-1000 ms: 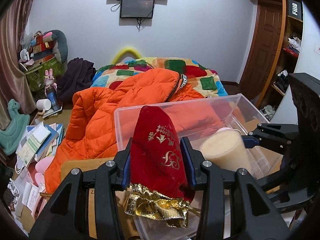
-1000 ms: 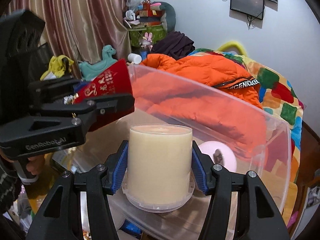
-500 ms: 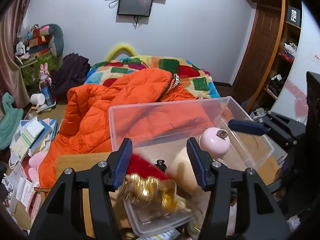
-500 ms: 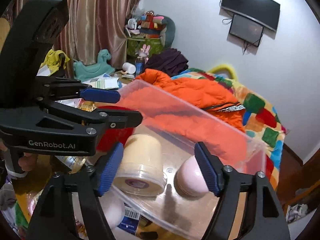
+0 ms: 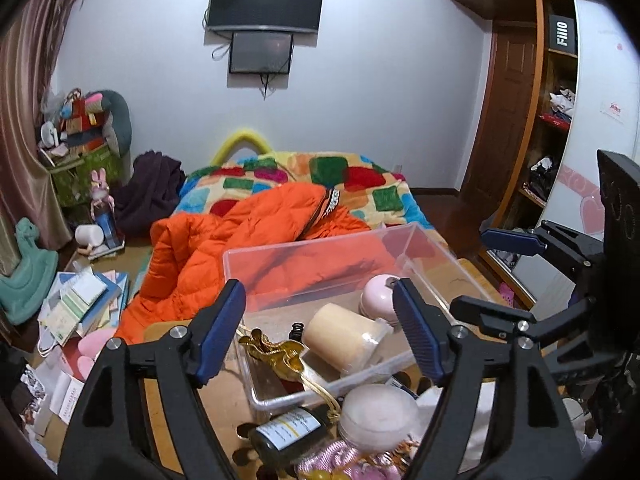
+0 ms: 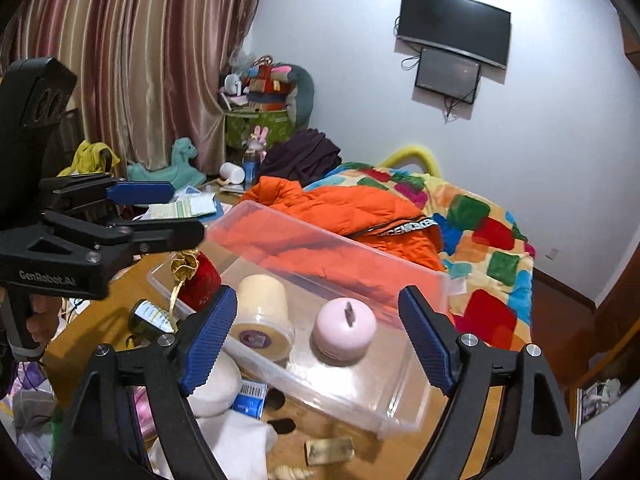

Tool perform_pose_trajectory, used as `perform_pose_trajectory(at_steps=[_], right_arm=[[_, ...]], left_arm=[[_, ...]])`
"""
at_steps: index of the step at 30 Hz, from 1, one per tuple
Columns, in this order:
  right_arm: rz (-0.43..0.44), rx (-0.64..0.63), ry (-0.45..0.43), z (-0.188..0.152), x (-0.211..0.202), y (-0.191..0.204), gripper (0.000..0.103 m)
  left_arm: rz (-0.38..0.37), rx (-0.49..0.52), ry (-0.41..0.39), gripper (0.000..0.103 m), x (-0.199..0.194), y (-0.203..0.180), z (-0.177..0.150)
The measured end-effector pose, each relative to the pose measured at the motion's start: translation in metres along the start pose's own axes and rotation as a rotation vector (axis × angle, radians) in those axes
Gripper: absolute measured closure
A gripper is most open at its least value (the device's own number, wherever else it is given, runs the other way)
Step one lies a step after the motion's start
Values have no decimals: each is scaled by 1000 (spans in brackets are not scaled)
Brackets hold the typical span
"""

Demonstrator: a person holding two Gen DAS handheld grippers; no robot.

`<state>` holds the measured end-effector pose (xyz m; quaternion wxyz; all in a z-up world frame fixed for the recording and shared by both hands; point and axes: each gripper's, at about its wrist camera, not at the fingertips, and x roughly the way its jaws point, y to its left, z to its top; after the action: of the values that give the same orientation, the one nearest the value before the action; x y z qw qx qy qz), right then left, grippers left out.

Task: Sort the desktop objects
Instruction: 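Withdraw both open tools from the bin back toward the table, then grasp the pink rope bundle with the left tool while the right tool grasps the small seashell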

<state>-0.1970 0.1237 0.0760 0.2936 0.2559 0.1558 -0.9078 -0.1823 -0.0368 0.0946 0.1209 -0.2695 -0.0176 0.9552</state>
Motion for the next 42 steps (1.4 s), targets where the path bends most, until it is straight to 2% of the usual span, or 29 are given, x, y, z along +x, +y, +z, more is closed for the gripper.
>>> perform_pose_trajectory(at_steps=[6, 16, 23, 27, 30, 36, 37, 38, 39, 42], right_arm=[[-5, 34, -28, -8, -28, -1, 20], [-10, 58, -49, -31, -57, 3, 19], [-31, 50, -38, -54, -68, 15, 19], [-22, 47, -36, -68, -72, 25, 15], [-18, 43, -27, -79, -71, 32, 15], [-13, 52, 12, -101, -62, 42, 15], [-14, 59, 22, -105, -60, 41, 15], [-20, 66, 32, -109, -57, 39, 15], [-26, 74, 41, -112, -55, 37, 15], [-29, 122, 73, -122, -46, 25, 15]], left_arm=[[23, 20, -40, 15, -28, -9, -4], [51, 25, -70, 9, -60, -14, -31], [73, -36, -25, 9, -64, 1, -62], [83, -72, 11, 9, -61, 9, -83], [71, -92, 40, 9, -58, 12, -97], [78, -88, 76, 10, -47, 6, -120], [75, -85, 81, 10, -44, 4, -123], [67, -80, 89, 16, -40, 3, -126], [62, -78, 98, 26, -38, 3, -127], [42, -81, 127, 41, -24, 2, -128]])
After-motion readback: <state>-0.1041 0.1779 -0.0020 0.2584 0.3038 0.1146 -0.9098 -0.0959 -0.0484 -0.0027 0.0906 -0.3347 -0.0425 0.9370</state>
